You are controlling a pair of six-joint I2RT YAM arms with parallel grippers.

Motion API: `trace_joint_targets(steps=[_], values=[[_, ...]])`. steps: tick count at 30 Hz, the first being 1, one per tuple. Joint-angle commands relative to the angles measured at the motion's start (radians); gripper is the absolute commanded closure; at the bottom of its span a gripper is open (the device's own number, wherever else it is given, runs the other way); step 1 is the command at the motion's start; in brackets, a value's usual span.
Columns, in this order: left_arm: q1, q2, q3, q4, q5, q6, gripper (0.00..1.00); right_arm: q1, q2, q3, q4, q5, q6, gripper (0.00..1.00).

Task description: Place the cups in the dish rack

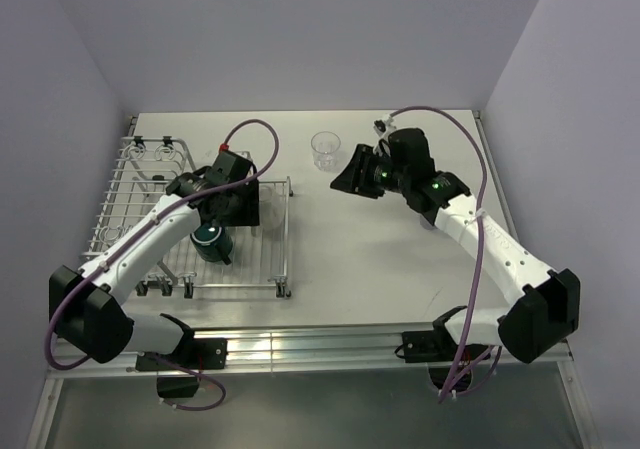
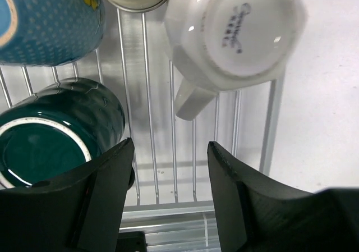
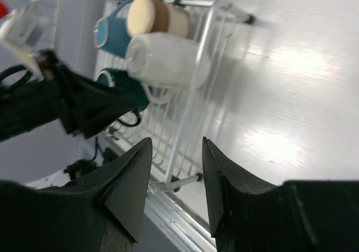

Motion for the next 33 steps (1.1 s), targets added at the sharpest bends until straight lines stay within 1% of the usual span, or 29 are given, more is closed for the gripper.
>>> trace_joint_targets(steps=[1,3,4,6,7,8,9,10,12,13,15,18,21,26,30,33], values=[[-0.011,-0.043,0.08,-0.006,0.007,0.016,0.38,0.002,0.066,0.166,-0.103,0.174,-0.07,0.51],[-0.014,-0.05,0.122,-0.015,0.007,0.019,0.37,0.0,0.123,0.232,-0.147,0.242,-0.099,0.51],[-0.014,-0.052,0.137,-0.016,0.007,0.022,0.37,-0.006,0.192,0.305,-0.192,0.31,-0.108,0.51],[-0.019,-0.059,0.174,-0.021,0.009,0.022,0.37,-0.012,0.272,0.384,-0.236,0.364,-0.128,0.51],[-0.02,-0.062,0.186,-0.021,0.01,0.024,0.37,-0.015,0.356,0.466,-0.277,0.413,-0.134,0.51],[-0.02,-0.065,0.206,-0.019,0.014,0.025,0.37,-0.016,0.401,0.508,-0.297,0.443,-0.145,0.51],[-0.023,-0.073,0.214,-0.016,0.018,0.027,0.36,-0.018,0.48,0.55,-0.314,0.461,-0.148,0.52],[-0.025,-0.078,0.223,-0.015,0.021,0.028,0.36,-0.02,0.516,0.625,-0.335,0.484,-0.153,0.52],[-0.029,-0.09,0.24,-0.012,0.029,0.036,0.35,-0.023,0.614,0.695,-0.352,0.497,-0.17,0.52],[-0.031,-0.095,0.244,-0.012,0.03,0.036,0.35,-0.024,0.64,0.757,-0.354,0.5,-0.176,0.52],[-0.031,-0.104,0.255,-0.01,0.037,0.045,0.34,-0.023,0.715,0.809,-0.346,0.491,-0.203,0.53],[-0.031,-0.113,0.261,-0.01,0.04,0.055,0.34,-0.015,0.803,0.936,-0.343,0.489,-0.249,0.53],[-0.031,-0.119,0.258,-0.009,0.038,0.062,0.33,-0.001,0.869,1.022,-0.36,0.498,-0.288,0.53],[-0.031,-0.135,0.234,0.007,0.052,0.064,0.33,0.034,0.932,1.102,-0.365,0.524,-0.338,0.53],[-0.033,-0.144,0.22,0.014,0.063,0.064,0.33,0.045,1.017,1.202,-0.394,0.52,-0.355,0.52],[-0.031,-0.153,0.212,0.014,0.061,0.065,0.33,0.048,1.054,1.228,-0.397,0.507,-0.355,0.52]])
